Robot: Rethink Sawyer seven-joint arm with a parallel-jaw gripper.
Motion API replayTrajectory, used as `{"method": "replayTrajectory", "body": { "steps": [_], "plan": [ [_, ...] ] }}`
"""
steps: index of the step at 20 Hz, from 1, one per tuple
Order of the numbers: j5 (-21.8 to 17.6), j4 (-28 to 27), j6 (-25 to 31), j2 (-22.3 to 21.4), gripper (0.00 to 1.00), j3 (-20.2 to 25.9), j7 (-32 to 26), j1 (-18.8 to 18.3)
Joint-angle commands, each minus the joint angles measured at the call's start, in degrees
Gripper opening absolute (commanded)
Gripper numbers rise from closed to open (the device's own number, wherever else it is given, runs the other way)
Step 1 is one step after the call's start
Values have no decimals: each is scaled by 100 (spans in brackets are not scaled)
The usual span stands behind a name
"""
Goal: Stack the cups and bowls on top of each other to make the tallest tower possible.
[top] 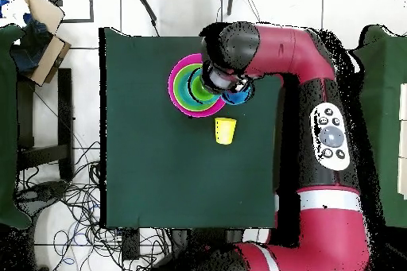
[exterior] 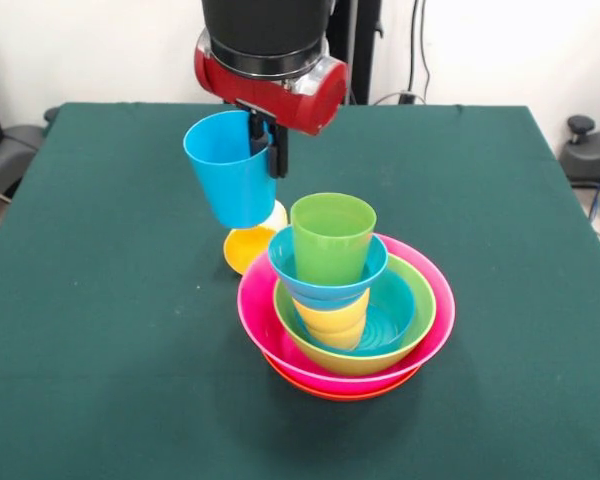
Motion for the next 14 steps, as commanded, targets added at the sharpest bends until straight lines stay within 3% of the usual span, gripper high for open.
{"method": "replayTrajectory", "body": {
  "steps": [1,6,14],
  "plan": [
    [-14,-1296,1107,652,0,-26,404,291],
    [-150,-1646,1383,756,0,-139,419,461],
    [-177,-1701,1379,775,0,-359,297,516]
  ]
}}
